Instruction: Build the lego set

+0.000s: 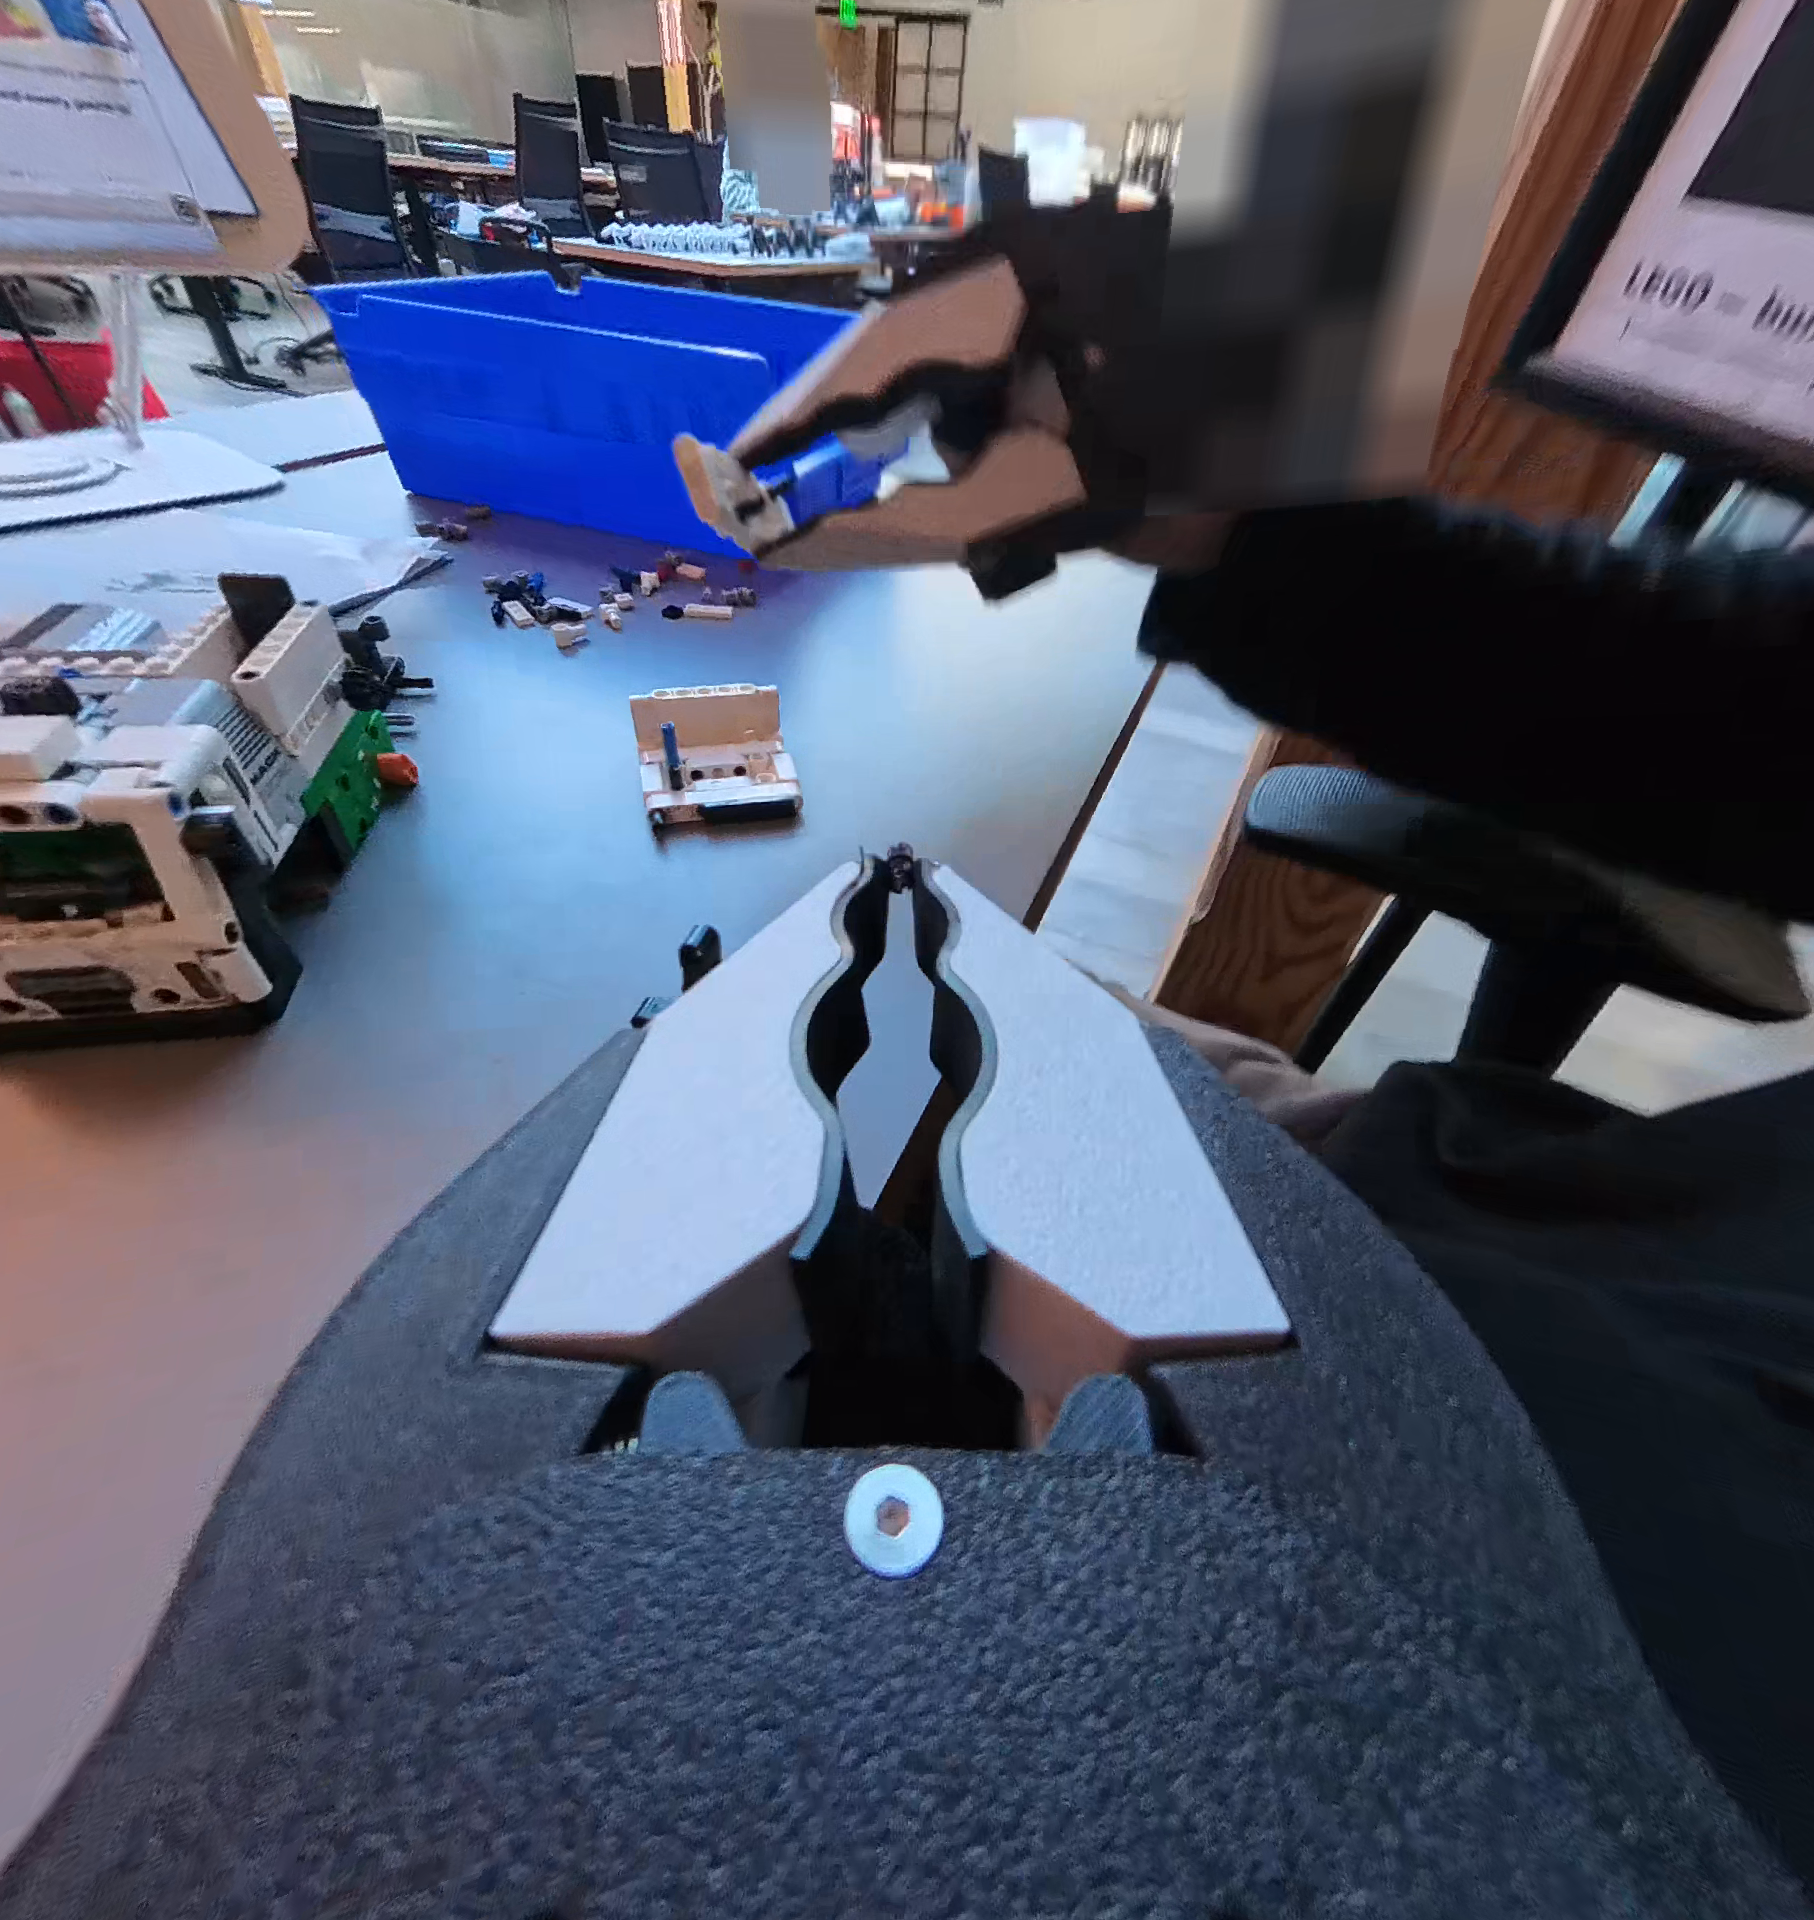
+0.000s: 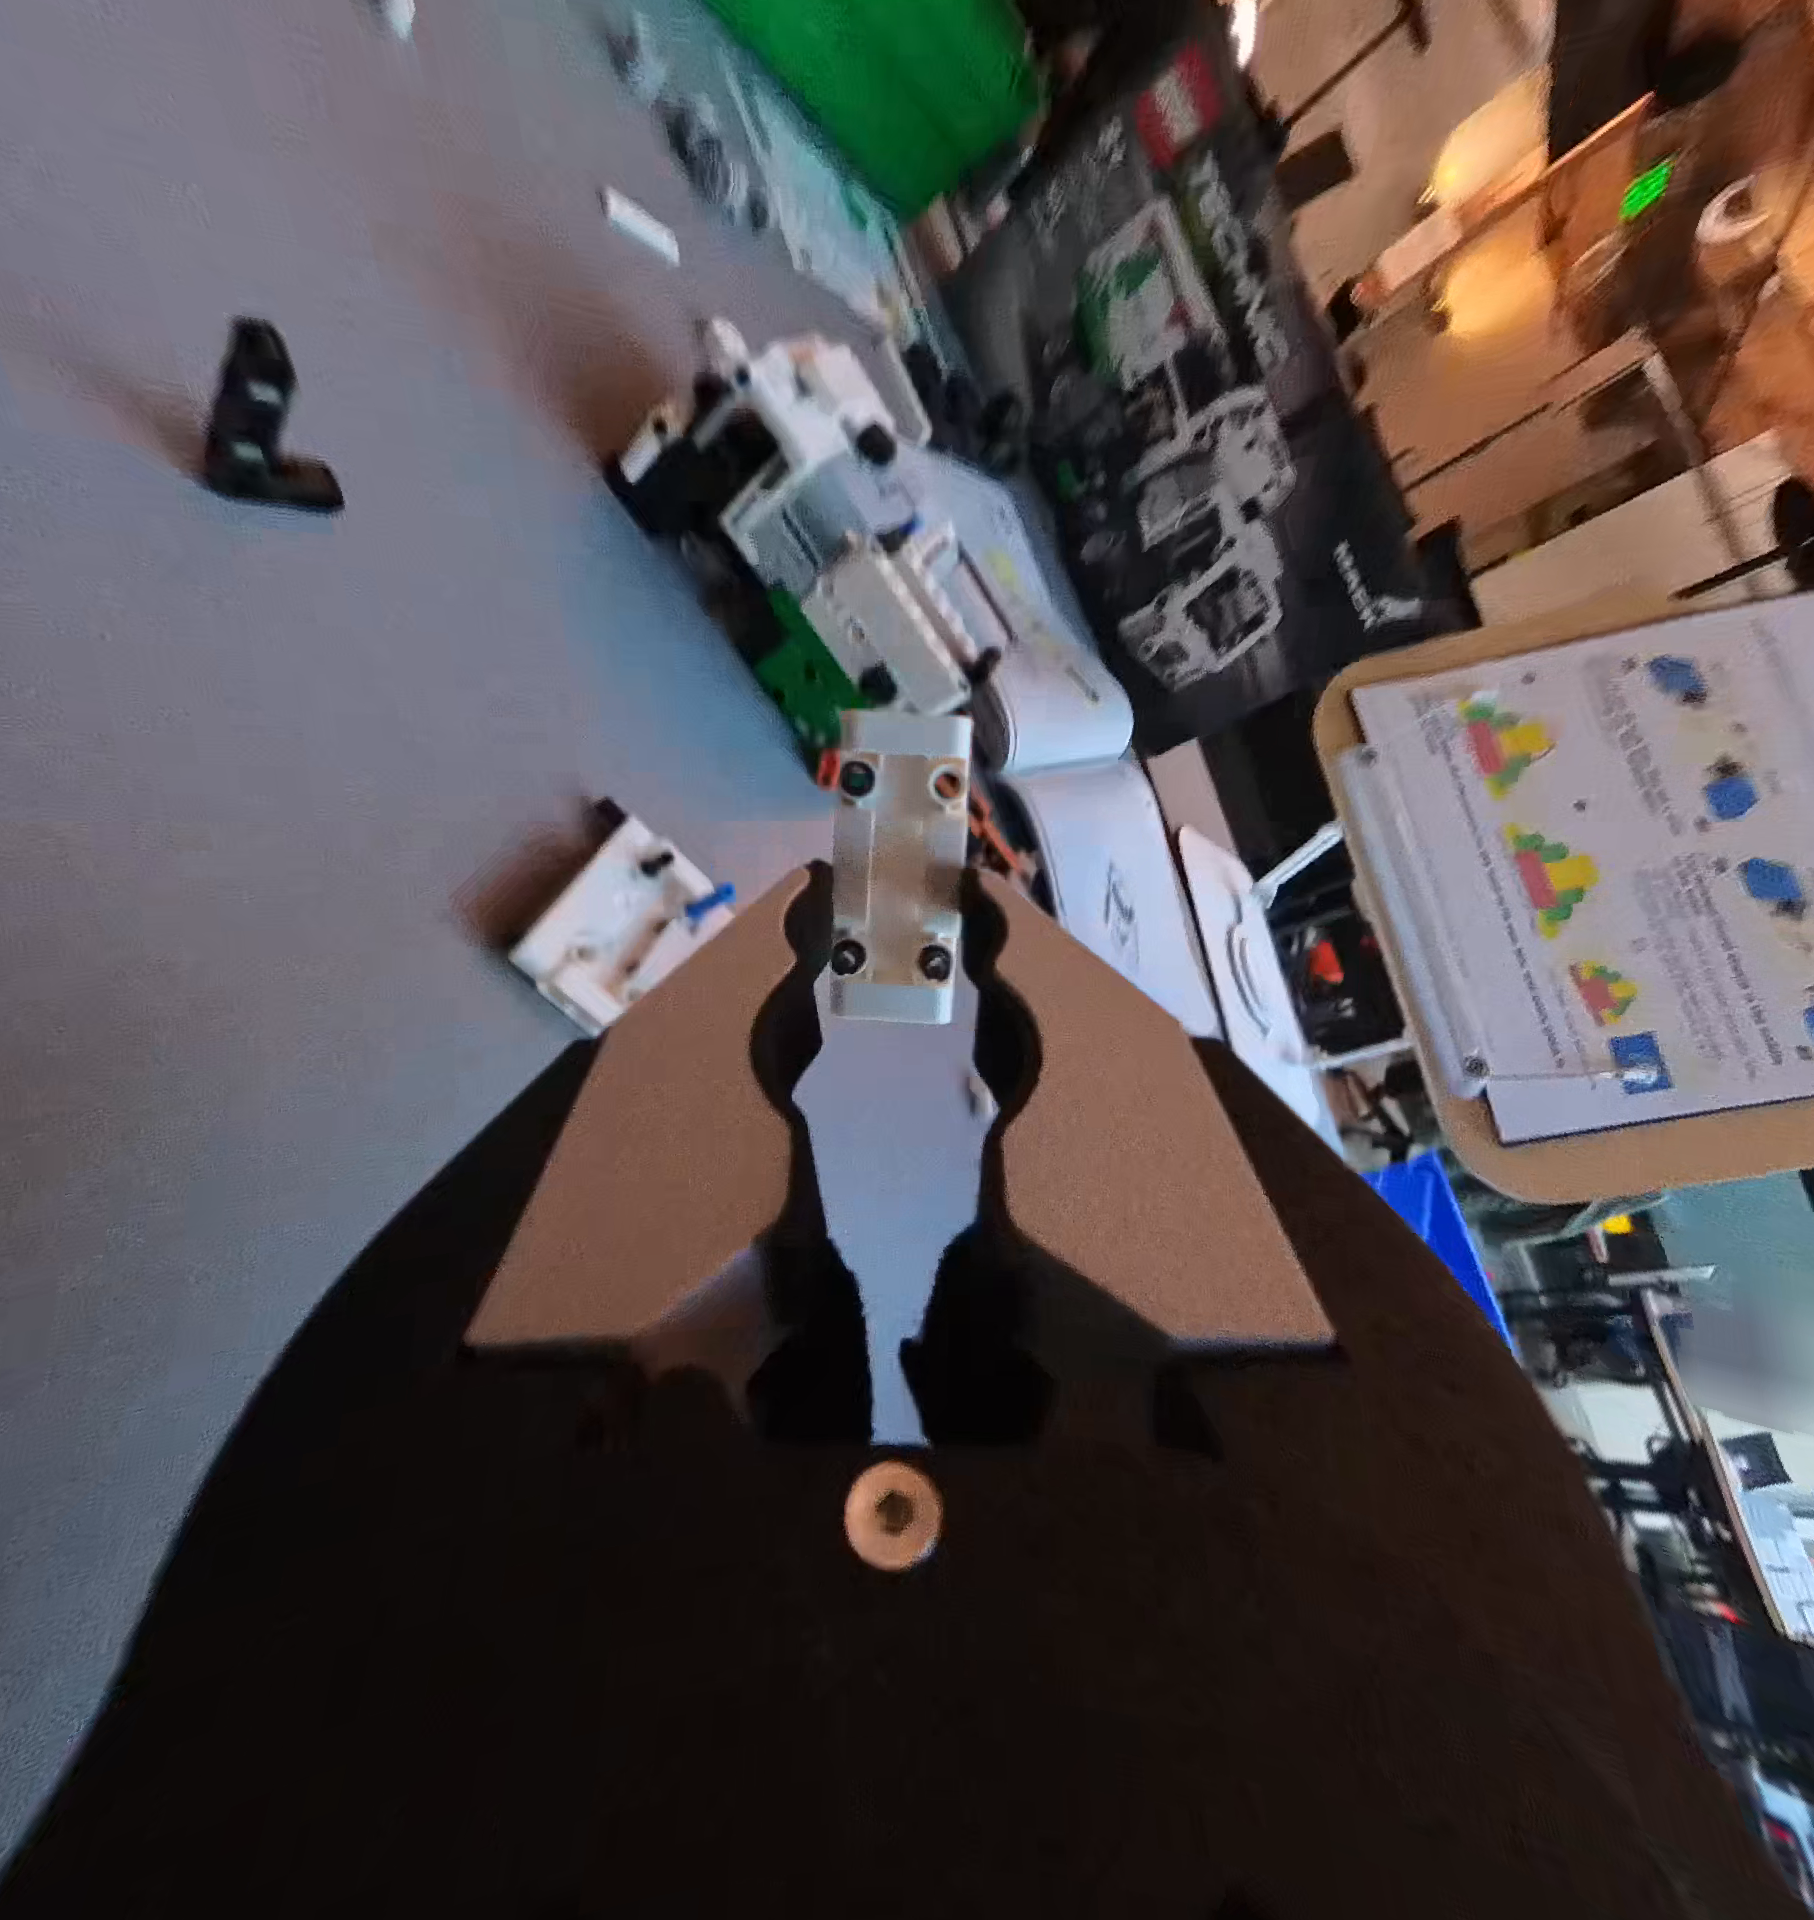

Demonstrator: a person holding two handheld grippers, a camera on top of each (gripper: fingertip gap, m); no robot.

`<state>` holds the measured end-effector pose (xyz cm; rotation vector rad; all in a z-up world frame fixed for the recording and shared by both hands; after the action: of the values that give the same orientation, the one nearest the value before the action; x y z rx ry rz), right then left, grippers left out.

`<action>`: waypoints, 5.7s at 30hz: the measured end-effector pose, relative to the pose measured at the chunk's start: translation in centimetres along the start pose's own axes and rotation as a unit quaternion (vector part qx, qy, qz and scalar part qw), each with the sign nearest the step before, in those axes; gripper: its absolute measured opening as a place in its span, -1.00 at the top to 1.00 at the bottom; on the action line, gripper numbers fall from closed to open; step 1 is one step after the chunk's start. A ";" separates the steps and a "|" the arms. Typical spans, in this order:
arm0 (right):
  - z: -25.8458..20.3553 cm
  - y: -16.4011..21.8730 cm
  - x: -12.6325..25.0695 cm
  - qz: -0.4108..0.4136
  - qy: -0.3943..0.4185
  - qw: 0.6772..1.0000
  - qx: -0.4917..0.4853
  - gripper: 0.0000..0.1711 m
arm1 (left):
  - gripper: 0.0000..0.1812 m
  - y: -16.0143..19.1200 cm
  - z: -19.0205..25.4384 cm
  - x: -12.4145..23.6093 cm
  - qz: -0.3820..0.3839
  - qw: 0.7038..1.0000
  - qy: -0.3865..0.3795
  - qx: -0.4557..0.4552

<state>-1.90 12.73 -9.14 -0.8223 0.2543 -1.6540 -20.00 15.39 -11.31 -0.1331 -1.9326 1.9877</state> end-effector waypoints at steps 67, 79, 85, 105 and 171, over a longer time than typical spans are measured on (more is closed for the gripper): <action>-5.5 -2.0 -5.1 0.004 0.078 0.993 0.089 0.73 | 0.96 -0.3 -7.2 -7.9 -0.127 0.979 0.053 0.149; -5.8 -2.0 -5.4 0.012 0.063 0.995 0.079 0.72 | 0.96 -0.2 -7.2 -7.5 -0.121 0.988 0.037 0.091; -5.7 -1.7 -5.5 0.000 0.068 0.994 0.086 0.72 | 1.00 -0.6 -7.1 -7.0 -0.116 0.992 0.017 0.050; -5.9 -2.4 -5.2 0.014 0.064 0.995 0.079 0.73 | 1.00 -0.7 -7.3 -7.7 -0.108 0.994 0.005 0.024; -10.8 -4.4 -6.1 -0.120 -0.099 0.930 -0.332 0.88 | 0.93 4.8 -8.4 -1.7 -0.236 0.970 -0.037 0.045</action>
<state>-11.91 16.65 -16.76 -1.5729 0.6100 -1.7060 -16.69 22.80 -16.81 0.3952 -1.7096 1.7697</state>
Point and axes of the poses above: each gripper's, where its closed fingertips meet, x back along the fingers, y out of its underside, z = x × y across the jaws, the point moved 2 cm from there along x, back along the fingers, and after that the axes turned 3 degrees about -y, right-handed, at the moved point
